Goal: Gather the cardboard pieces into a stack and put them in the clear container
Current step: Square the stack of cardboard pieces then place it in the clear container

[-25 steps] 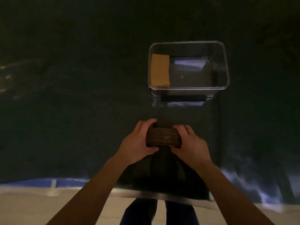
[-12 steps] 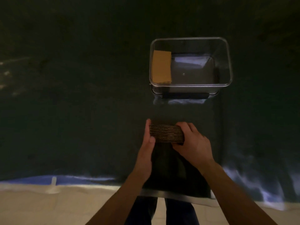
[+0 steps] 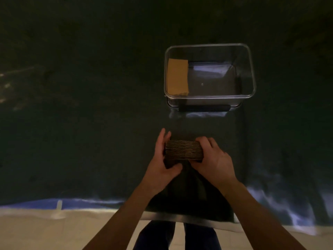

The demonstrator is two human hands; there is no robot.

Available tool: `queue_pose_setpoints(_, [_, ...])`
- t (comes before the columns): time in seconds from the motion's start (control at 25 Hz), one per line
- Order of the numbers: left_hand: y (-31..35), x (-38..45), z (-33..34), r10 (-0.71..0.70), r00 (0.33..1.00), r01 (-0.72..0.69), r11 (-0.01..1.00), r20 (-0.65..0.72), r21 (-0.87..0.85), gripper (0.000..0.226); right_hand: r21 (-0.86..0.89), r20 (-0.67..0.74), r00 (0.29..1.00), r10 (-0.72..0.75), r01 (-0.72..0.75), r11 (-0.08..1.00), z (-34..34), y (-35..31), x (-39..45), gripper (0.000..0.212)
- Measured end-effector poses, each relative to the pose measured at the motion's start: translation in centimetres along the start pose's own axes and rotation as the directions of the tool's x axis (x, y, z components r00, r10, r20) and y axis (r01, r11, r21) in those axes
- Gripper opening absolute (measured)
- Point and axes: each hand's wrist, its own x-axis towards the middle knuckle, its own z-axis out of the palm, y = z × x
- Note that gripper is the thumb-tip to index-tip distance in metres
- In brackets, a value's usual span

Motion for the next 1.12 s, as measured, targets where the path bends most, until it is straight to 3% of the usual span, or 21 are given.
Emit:
queue_pose_setpoints(0.12, [0.4,0.9,-0.1,0.055,0.996,-0.035,0.959,-0.066,0.282,0.086,0.011,0.012,1.0,0.005,-0.005,1.0,-0.3,-0.3,-0.2,0.059])
queue_pose_setpoints(0.24, [0.6,1.5,0.1,0.095,0.985,-0.036,0.929,-0.142,0.369,0.073,0.039,0.06,0.998,-0.014,0.012,0.999,-0.7,0.0,-0.4,0.083])
queue_pose_setpoints(0.28, [0.4,1.7,0.0,0.091,0.986,-0.033,0.929,-0.141,0.368,0.072,0.118,0.102,0.995,0.001,-0.013,0.993,-1.2,0.6,-0.7,0.099])
queue_pose_setpoints(0.32, [0.2,1.8,-0.2,0.09,0.986,-0.034,0.932,-0.138,0.361,0.071,0.309,0.123,0.992,0.02,-0.058,0.949,-1.8,1.2,-1.2,0.11])
queue_pose_setpoints(0.36, [0.2,1.8,-0.4,0.095,0.986,-0.041,0.932,-0.134,0.36,0.071,0.569,0.076,0.994,0.076,-0.106,0.815,-2.4,1.5,-1.8,0.112])
queue_pose_setpoints(0.4, [0.2,1.8,-0.5,0.1,0.987,-0.047,0.93,-0.126,0.364,0.07,0.808,-0.015,0.981,0.194,-0.103,0.58,-2.6,1.8,-2.6,0.102])
queue_pose_setpoints(0.44, [0.2,1.8,-0.4,0.105,0.987,-0.053,0.927,-0.121,0.37,0.07,0.928,-0.099,0.932,0.348,-0.04,0.371,-2.4,1.7,-3.2,0.087])
queue_pose_setpoints(0.48, [0.1,1.8,-0.3,0.112,0.986,-0.059,0.924,-0.12,0.377,0.071,0.963,-0.138,0.874,0.466,0.009,0.269,-2.2,1.0,-3.7,0.076])
queue_pose_setpoints(0.52, [0.1,1.9,-0.2,0.119,0.985,-0.064,0.921,-0.122,0.384,0.072,0.963,-0.132,0.851,0.509,-0.011,0.269,-1.6,0.2,-4.0,0.071])
queue_pose_setpoints(0.56, [0.1,1.8,-0.2,0.121,0.985,-0.064,0.918,-0.123,0.391,0.074,0.958,-0.078,0.876,0.476,-0.067,0.279,-0.7,-0.8,-4.2,0.069])
queue_pose_setpoints(0.64, [0.2,1.8,-0.3,0.118,0.987,-0.062,0.91,-0.113,0.411,0.075,0.946,0.102,0.943,0.317,-0.191,0.263,0.5,-2.5,-4.5,0.069])
queue_pose_setpoints(0.68, [0.2,1.8,-0.5,0.116,0.988,-0.063,0.902,-0.1,0.428,0.075,0.945,0.125,0.947,0.297,-0.205,0.255,0.7,-3.0,-4.5,0.07])
queue_pose_setpoints(0.8, [0.2,1.7,-0.4,0.106,0.992,-0.061,0.888,-0.074,0.456,0.073,0.962,0.019,0.897,0.442,-0.137,0.235,1.0,-3.1,-4.3,0.075])
queue_pose_setpoints(0.84, [0.2,1.6,-0.4,0.107,0.991,-0.058,0.892,-0.084,0.449,0.073,0.962,0.052,0.899,0.436,-0.162,0.219,1.2,-3.3,-4.3,0.076])
queue_pose_setpoints(0.96, [0.3,1.8,-0.2,0.101,0.988,-0.043,0.91,-0.119,0.411,0.069,0.937,0.19,0.945,0.267,-0.256,0.237,1.5,-3.2,-4.4,0.08])
queue_pose_setpoints(1.04, [0.1,1.7,-0.3,0.112,0.989,-0.062,0.906,-0.095,0.418,0.067,0.877,0.185,0.96,0.21,-0.258,0.406,0.9,-2.1,-4.2,0.09])
queue_pose_setpoints(1.12, [0.1,1.7,-0.6,0.124,0.99,-0.082,0.902,-0.072,0.424,0.066,0.685,0.136,0.968,0.209,-0.244,0.687,0.0,-1.1,-3.2,0.098])
